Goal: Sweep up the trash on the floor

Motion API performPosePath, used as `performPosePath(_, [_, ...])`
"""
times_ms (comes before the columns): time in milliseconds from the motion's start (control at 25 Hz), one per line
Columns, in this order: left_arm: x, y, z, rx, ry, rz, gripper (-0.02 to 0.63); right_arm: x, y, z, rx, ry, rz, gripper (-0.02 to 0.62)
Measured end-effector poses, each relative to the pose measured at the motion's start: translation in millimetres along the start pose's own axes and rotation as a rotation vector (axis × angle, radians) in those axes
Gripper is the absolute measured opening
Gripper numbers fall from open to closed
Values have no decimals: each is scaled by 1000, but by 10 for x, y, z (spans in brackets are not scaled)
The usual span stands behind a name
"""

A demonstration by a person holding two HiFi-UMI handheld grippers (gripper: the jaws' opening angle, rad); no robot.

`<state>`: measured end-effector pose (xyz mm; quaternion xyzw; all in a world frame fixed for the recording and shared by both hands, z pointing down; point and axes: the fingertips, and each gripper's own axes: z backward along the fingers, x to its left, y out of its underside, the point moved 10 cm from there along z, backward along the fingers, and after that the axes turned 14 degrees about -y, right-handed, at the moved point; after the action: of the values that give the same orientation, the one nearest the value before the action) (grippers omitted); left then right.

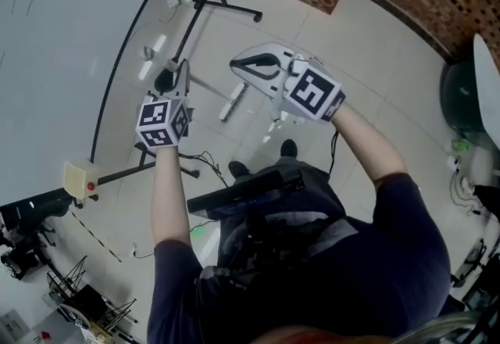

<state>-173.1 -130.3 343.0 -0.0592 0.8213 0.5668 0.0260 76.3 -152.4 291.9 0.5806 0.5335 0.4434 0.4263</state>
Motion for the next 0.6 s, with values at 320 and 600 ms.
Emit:
performPosePath(320, [-363, -268, -373, -2, 36, -4, 78, -260, 203, 382, 35, -28, -81, 28])
performPosePath(600, [-338, -206, -962, -1, 177, -49, 78, -475, 305, 71, 34, 48, -91, 29])
